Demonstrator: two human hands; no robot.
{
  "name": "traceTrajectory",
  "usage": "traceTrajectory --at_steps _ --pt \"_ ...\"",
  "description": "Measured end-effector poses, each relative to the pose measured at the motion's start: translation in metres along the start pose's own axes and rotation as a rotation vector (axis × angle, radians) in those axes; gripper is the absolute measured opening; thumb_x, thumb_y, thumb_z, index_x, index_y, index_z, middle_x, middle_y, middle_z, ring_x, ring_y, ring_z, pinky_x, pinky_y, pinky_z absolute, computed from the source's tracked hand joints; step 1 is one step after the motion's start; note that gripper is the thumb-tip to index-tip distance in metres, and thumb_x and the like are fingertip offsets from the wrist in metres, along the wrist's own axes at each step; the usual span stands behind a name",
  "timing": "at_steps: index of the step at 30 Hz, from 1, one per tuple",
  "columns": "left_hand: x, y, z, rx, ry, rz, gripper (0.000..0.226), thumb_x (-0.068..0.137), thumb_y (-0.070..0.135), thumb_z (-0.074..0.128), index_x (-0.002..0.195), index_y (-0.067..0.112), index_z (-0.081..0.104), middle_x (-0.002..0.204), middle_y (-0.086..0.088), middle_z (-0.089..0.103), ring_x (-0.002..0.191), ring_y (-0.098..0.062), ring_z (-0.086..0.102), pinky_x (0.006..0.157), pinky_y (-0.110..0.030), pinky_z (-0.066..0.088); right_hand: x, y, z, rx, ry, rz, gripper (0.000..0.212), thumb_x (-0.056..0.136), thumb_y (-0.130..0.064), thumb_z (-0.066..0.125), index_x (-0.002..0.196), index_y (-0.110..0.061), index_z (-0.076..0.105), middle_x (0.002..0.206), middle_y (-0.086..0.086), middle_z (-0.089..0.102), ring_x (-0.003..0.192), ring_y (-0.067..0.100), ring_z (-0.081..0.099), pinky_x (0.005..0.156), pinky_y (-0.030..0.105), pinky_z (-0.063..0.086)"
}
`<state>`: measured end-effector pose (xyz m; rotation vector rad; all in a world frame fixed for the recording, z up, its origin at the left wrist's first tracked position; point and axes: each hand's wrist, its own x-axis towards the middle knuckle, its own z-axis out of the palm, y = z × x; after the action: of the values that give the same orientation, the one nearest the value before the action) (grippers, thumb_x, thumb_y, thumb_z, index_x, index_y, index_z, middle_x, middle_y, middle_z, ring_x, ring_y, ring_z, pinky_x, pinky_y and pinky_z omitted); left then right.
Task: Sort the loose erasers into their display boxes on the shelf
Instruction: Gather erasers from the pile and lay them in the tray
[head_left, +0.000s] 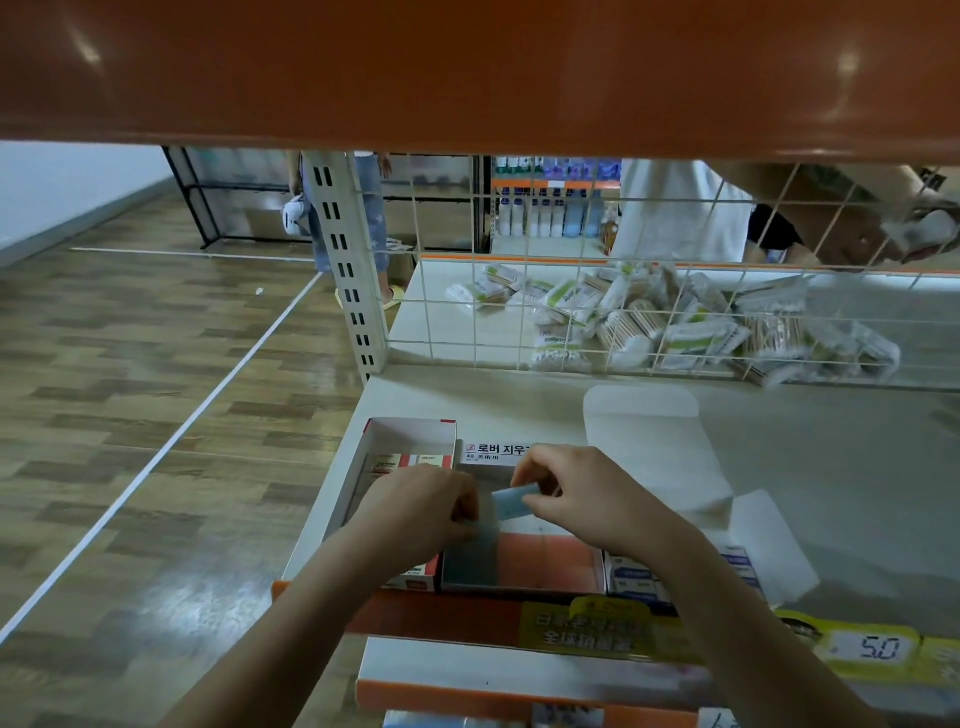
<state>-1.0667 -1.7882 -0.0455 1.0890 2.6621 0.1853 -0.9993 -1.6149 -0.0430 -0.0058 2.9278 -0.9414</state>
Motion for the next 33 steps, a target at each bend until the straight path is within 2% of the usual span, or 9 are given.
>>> traceTrajectory --at_steps 6,9,11,15,18,22,25,30,33 --pt "0.001 0.006 0.006 0.073 0.003 -0.016 0.023 0.093 0.037 0.052 0.11 0.025 0.06 0.113 0.0 0.059 0.101 -0.013 0.055 0.081 -0.021 0.042 0.007 0.001 0.003 0.007 -0.032 0.004 0.015 0.089 -0.015 0.055 0.103 -0.021 0.06 0.089 -0.013 0.053 0.074 -0.003 0.05 0.061 0.01 0.038" --pt "0.002 0.008 0.008 0.094 -0.036 -0.023 0.027 0.093 0.036 0.052 0.116 0.025 0.06 0.12 -0.003 0.055 0.108 -0.016 0.054 0.093 -0.027 0.046 0.012 0.003 0.005 0.011 -0.044 0.023 0.014 0.088 -0.016 0.057 0.102 -0.021 0.06 0.092 -0.01 0.056 0.08 0.0 0.052 0.066 0.011 0.041" --pt "0.002 0.008 0.01 0.116 -0.053 -0.026 0.028 0.093 0.036 0.053 0.118 0.025 0.06 0.124 -0.003 0.054 0.111 -0.017 0.053 0.096 -0.031 0.046 0.017 0.003 0.006 -0.003 -0.052 0.034 0.014 0.088 -0.018 0.059 0.101 -0.021 0.06 0.096 -0.006 0.059 0.084 0.005 0.055 0.071 0.013 0.042" --pt "-0.002 0.008 0.012 0.116 -0.022 -0.009 0.031 0.094 0.036 0.05 0.123 0.026 0.057 0.131 0.0 0.05 0.118 -0.015 0.046 0.098 -0.03 0.044 0.024 -0.001 0.009 -0.066 -0.091 0.034 0.015 0.087 -0.019 0.061 0.102 -0.017 0.06 0.103 0.0 0.061 0.088 0.012 0.057 0.076 0.022 0.047" --pt "-0.011 0.007 0.011 0.074 0.063 0.034 0.032 0.096 0.035 0.046 0.128 0.03 0.051 0.138 0.008 0.045 0.127 -0.011 0.036 0.099 -0.027 0.039 0.03 -0.003 0.01 -0.085 -0.102 0.031 0.014 0.087 -0.018 0.062 0.101 -0.016 0.06 0.103 0.002 0.061 0.087 0.013 0.057 0.075 0.023 0.047" --pt "-0.029 0.004 0.007 0.003 0.171 0.082 0.031 0.097 0.037 0.042 0.126 0.036 0.052 0.136 0.017 0.045 0.125 -0.004 0.033 0.092 -0.016 0.037 0.037 -0.005 0.012 -0.076 -0.128 0.03 0.014 0.086 -0.016 0.063 0.1 -0.012 0.063 0.102 0.004 0.062 0.083 0.013 0.057 0.075 0.025 0.05" --pt "-0.041 0.007 0.005 -0.033 0.139 0.144 0.03 0.095 0.04 0.045 0.123 0.036 0.055 0.129 0.018 0.051 0.119 -0.003 0.038 0.083 -0.012 0.036 0.038 -0.007 0.015 -0.041 -0.131 0.029 0.013 0.086 -0.013 0.064 0.098 -0.012 0.065 0.099 0.003 0.064 0.08 0.013 0.06 0.078 0.03 0.054" --pt "-0.051 0.011 0.008 0.002 0.078 0.183 0.031 0.096 0.042 0.043 0.122 0.033 0.054 0.126 0.018 0.052 0.117 -0.001 0.04 0.092 -0.017 0.039 0.039 -0.008 0.025 -0.047 -0.131 -0.004 0.015 0.086 -0.014 0.063 0.1 -0.019 0.065 0.099 -0.001 0.063 0.083 0.009 0.058 0.072 0.021 0.049" --pt "-0.051 0.009 0.011 0.004 0.068 0.18 0.028 0.096 0.039 0.042 0.121 0.032 0.054 0.125 0.016 0.053 0.116 -0.002 0.04 0.093 -0.019 0.041 0.039 -0.009 0.027 -0.098 -0.122 -0.011 0.017 0.086 -0.016 0.062 0.103 -0.019 0.065 0.106 -0.001 0.064 0.089 0.01 0.057 0.075 0.02 0.044"
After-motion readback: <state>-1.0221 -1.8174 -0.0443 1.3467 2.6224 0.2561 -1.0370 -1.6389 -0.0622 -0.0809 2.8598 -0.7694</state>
